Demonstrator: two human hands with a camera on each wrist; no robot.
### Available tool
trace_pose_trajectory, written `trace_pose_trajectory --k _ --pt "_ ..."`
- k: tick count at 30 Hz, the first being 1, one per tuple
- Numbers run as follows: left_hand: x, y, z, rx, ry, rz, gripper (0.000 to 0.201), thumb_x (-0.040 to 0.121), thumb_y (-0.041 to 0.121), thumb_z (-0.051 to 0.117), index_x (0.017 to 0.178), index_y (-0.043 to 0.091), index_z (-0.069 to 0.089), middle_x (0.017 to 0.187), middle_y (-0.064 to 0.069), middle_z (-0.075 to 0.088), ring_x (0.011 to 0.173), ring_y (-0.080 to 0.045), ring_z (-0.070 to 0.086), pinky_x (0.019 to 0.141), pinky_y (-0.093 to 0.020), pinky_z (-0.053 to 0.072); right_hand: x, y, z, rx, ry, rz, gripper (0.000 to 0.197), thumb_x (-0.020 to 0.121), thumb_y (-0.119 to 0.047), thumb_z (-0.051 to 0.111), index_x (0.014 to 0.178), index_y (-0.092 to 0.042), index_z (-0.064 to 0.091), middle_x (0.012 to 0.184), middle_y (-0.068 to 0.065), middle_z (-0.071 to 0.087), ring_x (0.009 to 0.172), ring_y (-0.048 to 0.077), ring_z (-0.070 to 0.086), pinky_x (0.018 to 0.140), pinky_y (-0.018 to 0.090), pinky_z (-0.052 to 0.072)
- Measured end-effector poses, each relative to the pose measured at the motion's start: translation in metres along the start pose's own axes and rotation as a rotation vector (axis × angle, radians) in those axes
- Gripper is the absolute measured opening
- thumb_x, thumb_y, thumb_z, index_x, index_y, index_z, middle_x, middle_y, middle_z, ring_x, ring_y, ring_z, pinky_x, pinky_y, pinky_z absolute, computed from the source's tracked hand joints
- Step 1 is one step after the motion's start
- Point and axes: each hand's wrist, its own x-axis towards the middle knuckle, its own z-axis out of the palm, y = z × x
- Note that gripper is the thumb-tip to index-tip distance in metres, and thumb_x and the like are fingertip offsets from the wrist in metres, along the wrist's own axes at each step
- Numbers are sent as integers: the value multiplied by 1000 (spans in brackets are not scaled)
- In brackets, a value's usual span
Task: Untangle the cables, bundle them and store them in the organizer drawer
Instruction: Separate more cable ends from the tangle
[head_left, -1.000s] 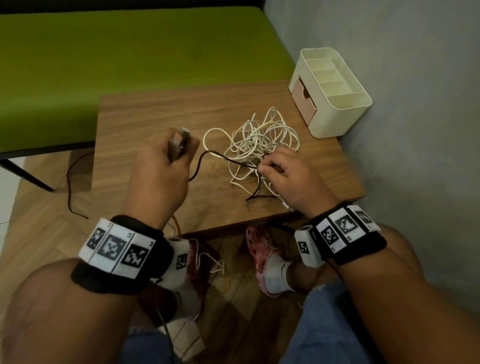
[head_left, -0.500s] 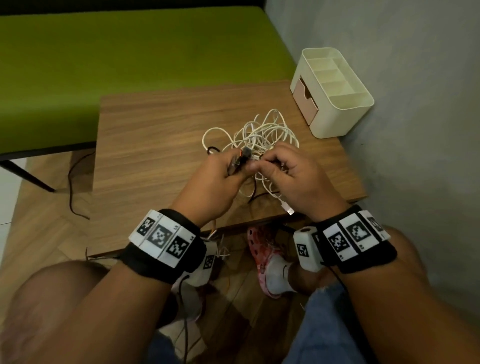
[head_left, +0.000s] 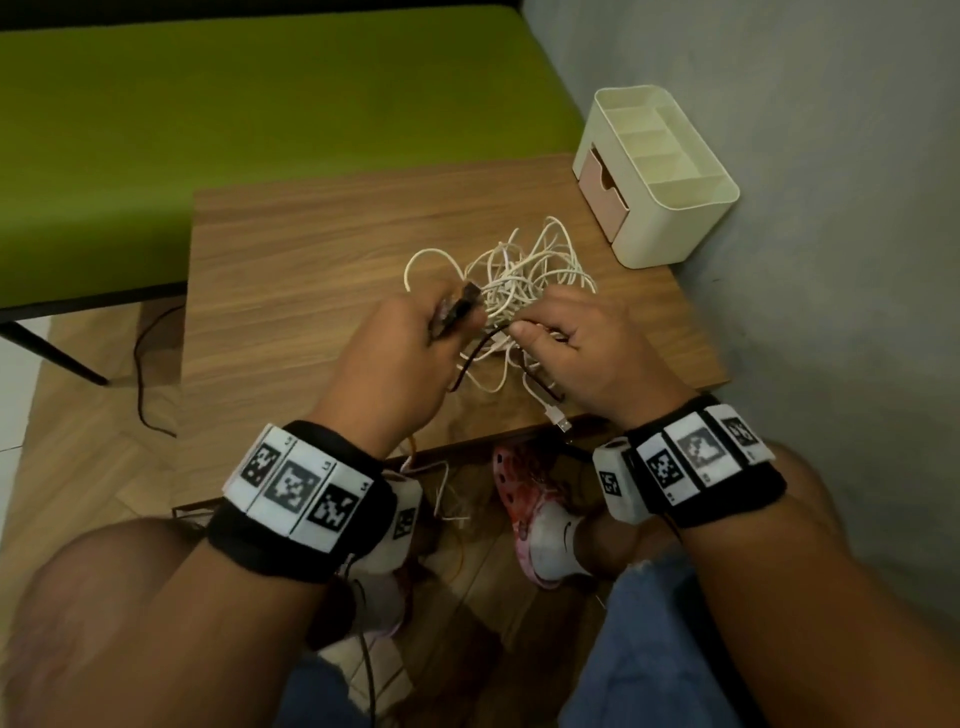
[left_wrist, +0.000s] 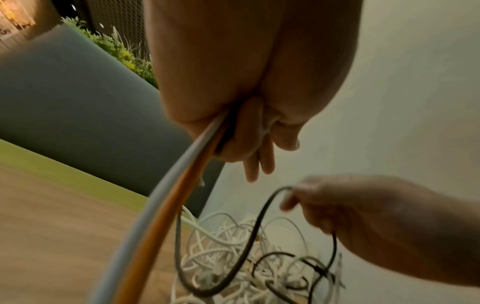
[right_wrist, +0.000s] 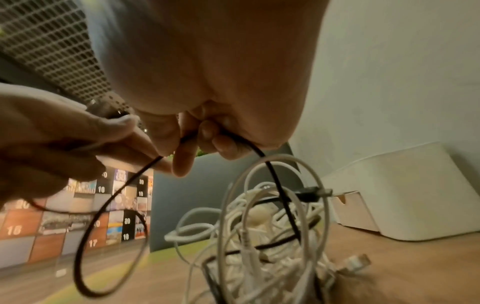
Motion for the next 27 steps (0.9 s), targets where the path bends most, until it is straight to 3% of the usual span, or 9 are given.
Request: trace_pose_trajectory --k 3,6,10,12,15,17,20,24,27 --pt "-2 7 10 10 -139 20 14 98 30 57 94 18 65 75 3 69 66 -5 61 62 -24 47 4 -10 -7 42 61 -68 23 95 -34 54 96 -19 72 82 -23 51 80 -9 49 78 35 42" --pt "-4 5 10 -108 -112 27 19 97 25 58 85 11 63 62 4 58 50 -2 47 49 -14 35 5 -11 -14 71 85 -95 18 98 -26 57 97 -13 69 85 -18 54 79 -4 51 71 20 39" --pt "-4 9 -6 -527 -64 -22 23 95 30 53 80 14 61 56 8 45 44 -7 36 42 -19 30 1 9 -5 102 -112 126 22 100 -31 55 96 -12 65 89 -2 58 80 7 54 70 26 42" --pt "-5 6 -11 -537 -74 -33 25 95 30 53 81 12 61 54 8 44 44 -7 34 43 -20 28 -2 18 -6 144 -167 235 21 99 -33 56 98 -14 67 92 2 64 83 13 59 74 33 47" --pt "-3 -9 -9 -250 -84 -109 24 100 26 54 81 15 64 54 5 58 47 -9 50 51 -25 38 -3 14 -17 314 -141 289 11 98 -29 59 94 -24 68 88 -2 67 78 4 59 70 16 47" --pt "-2 -20 -7 -83 -100 -195 22 98 28 56 83 18 67 65 4 70 67 -20 64 65 -39 48 -2 9 -23 376 -99 252 9 98 -23 59 94 -26 66 89 -9 66 80 -2 57 72 10 45" --pt "-6 -21 -5 78 -33 -221 25 96 36 58 90 15 69 75 -3 68 74 -26 62 68 -39 47 -1 3 -25 304 -59 189 11 99 -22 57 98 -27 67 89 -17 63 81 -11 55 73 6 41" --pt "-7 4 -2 30 102 -30 23 97 31 59 114 19 68 102 -2 72 94 -18 64 82 -36 50 0 1 -17 106 -84 66 15 99 -22 58 103 -15 71 89 -15 57 84 -5 53 77 22 41" --pt "-3 11 11 7 -37 31 18 95 32 60 98 17 68 85 -2 70 79 -20 64 75 -41 52 1 -4 -8 65 -53 6 16 98 -22 58 100 -13 71 85 -16 53 82 -5 51 78 28 38"
